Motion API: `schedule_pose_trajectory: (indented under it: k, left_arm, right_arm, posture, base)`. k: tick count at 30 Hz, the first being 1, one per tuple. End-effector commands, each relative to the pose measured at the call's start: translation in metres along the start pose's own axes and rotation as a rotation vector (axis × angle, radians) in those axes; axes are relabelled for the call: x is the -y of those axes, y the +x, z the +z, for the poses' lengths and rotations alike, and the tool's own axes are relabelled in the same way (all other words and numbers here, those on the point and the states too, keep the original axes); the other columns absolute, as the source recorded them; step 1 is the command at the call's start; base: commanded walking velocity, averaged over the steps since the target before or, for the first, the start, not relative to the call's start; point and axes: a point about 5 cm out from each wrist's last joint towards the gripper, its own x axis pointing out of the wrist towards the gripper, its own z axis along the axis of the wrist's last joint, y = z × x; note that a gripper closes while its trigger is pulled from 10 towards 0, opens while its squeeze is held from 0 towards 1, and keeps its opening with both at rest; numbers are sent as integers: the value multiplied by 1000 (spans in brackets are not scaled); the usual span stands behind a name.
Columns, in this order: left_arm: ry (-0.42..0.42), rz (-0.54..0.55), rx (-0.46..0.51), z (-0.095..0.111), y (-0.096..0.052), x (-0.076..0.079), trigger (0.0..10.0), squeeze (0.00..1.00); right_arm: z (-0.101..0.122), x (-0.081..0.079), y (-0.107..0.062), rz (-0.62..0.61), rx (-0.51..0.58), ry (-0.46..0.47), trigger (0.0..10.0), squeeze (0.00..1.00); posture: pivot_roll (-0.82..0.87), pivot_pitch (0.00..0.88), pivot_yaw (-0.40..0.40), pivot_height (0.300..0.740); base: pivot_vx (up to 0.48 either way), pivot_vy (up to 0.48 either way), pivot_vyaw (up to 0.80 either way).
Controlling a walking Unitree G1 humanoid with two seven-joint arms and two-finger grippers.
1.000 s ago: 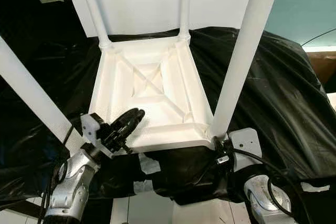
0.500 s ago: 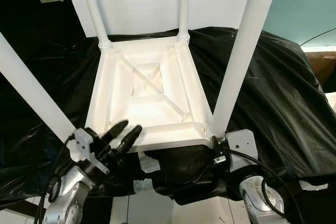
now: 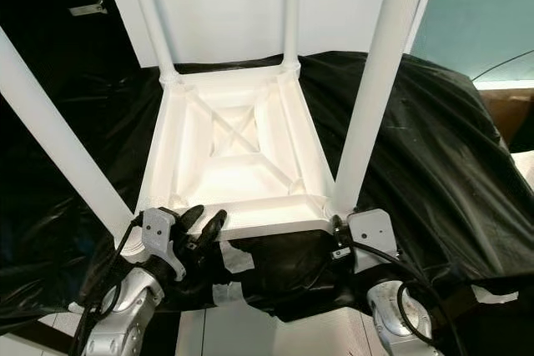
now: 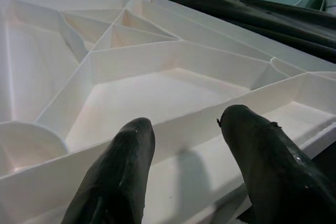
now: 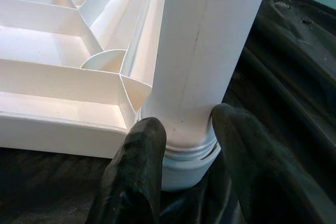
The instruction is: Building children table
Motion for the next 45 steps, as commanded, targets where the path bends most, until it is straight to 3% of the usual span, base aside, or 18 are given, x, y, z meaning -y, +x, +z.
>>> schedule_pose_trajectory:
  k: [1, 6, 8, 14, 27, 33, 35, 39, 45]
  left_arm:
    - [-40, 85, 53, 2, 4, -2, 10000, 0]
    - [-121, 136, 116, 12, 18, -1, 10000, 0]
    - [-151, 118, 184, 30, 38, 9, 10000, 0]
    - [-147, 62, 181, 29, 47, 20, 10000, 0]
    - [-95, 71, 147, 23, 49, 21, 10000, 0]
    - [-110, 2, 242, 47, 43, 25, 10000, 0]
    - [-117, 16, 248, 49, 43, 23, 10000, 0]
    - [-81, 151, 209, 41, 50, 9, 10000, 0]
    - [-27, 209, 170, 36, 54, 1, 10000, 0]
  right_arm:
    - [-1, -4, 6, 17, 26, -8, 10000, 0]
    - [-3, -8, 9, 78, 53, -35, 10000, 0]
    - [-2, -14, 15, 147, 70, -62, 10000, 0]
    - [-2, -14, 20, 164, 80, -68, 10000, 0]
    - [-3, -16, 23, 153, 92, -50, 10000, 0]
    - [-5, -16, 19, 125, 88, -20, 10000, 0]
    - [-5, -15, 19, 119, 90, -11, 10000, 0]
    - [-1, -17, 18, 120, 116, 4, 10000, 0]
    - [2, -18, 18, 122, 127, 9, 10000, 0]
  posture:
    - [1, 0, 11, 740]
    - [1, 0, 1, 740]
    - [8, 0, -10, 740]
    - [8, 0, -16, 740]
    - [3, 0, -8, 740]
    - [0, 0, 3, 740]
    - [0, 0, 3, 740]
    - [3, 0, 8, 740]
    - [4, 0, 8, 740]
  base:
    - [0, 0, 0]
    - [0, 0, 0]
    - [0, 0, 0]
    - [0, 0, 0]
    - [0, 0, 0]
    - [0, 0, 0]
    - [0, 0, 0]
    - [0, 0, 0]
    - [0, 0, 0]
